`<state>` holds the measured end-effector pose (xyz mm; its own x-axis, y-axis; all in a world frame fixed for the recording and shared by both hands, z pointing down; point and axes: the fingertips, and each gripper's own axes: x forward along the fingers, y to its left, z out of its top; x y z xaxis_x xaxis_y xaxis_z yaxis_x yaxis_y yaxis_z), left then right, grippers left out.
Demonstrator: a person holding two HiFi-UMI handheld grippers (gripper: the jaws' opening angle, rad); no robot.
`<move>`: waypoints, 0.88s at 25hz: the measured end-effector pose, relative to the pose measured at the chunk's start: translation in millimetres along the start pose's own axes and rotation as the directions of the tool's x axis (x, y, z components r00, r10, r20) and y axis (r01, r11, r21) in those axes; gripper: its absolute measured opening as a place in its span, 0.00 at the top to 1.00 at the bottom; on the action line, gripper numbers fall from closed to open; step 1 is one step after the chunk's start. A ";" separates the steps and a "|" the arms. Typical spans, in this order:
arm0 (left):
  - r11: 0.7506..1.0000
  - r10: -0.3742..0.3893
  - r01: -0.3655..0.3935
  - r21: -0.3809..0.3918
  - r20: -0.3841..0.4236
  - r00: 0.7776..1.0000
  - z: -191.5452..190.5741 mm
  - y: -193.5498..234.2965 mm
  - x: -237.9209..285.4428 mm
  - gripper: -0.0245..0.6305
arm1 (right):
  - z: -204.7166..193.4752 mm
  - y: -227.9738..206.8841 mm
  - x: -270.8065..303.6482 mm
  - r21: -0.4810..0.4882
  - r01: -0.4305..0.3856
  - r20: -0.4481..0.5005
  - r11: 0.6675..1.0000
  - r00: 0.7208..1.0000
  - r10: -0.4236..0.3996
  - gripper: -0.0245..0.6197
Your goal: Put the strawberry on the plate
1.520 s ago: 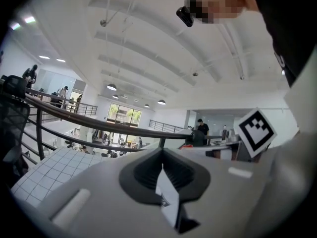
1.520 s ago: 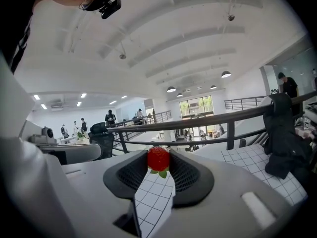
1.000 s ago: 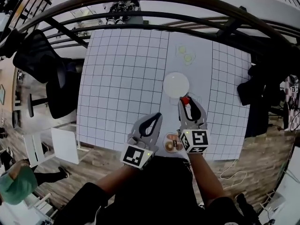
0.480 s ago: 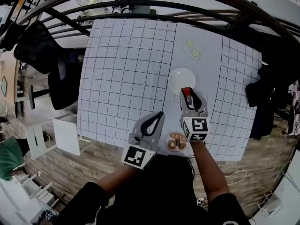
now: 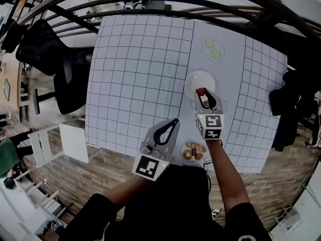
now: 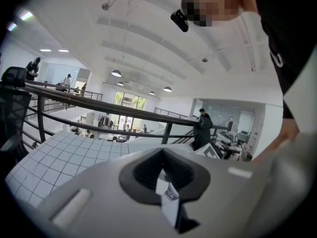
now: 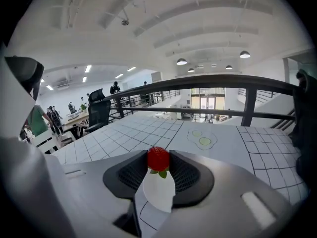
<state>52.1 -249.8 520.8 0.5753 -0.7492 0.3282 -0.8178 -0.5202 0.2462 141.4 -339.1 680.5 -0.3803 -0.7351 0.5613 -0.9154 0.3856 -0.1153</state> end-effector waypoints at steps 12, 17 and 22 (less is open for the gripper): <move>1.000 -0.011 0.011 -0.021 -0.023 1.000 -10.3 3.5 17.0 0.95 | -32.5 -23.9 35.8 0.006 0.029 -0.081 1.000 0.996 -0.029 0.75; 0.999 -0.005 0.004 -0.043 -0.042 0.999 -13.8 8.6 22.8 0.95 | -46.3 -29.0 45.5 0.010 0.052 -0.107 0.999 0.993 -0.050 0.75; 0.999 0.001 -0.002 -0.041 -0.048 0.999 -15.8 15.3 25.8 0.95 | -52.0 -31.1 51.9 0.009 0.063 -0.119 0.998 0.991 -0.061 0.75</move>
<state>54.7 -270.7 547.4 0.5749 -0.7287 0.3721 -0.8180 -0.5011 0.2825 157.0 -360.3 755.9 -0.3049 -0.6856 0.6611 -0.9387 0.3335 -0.0871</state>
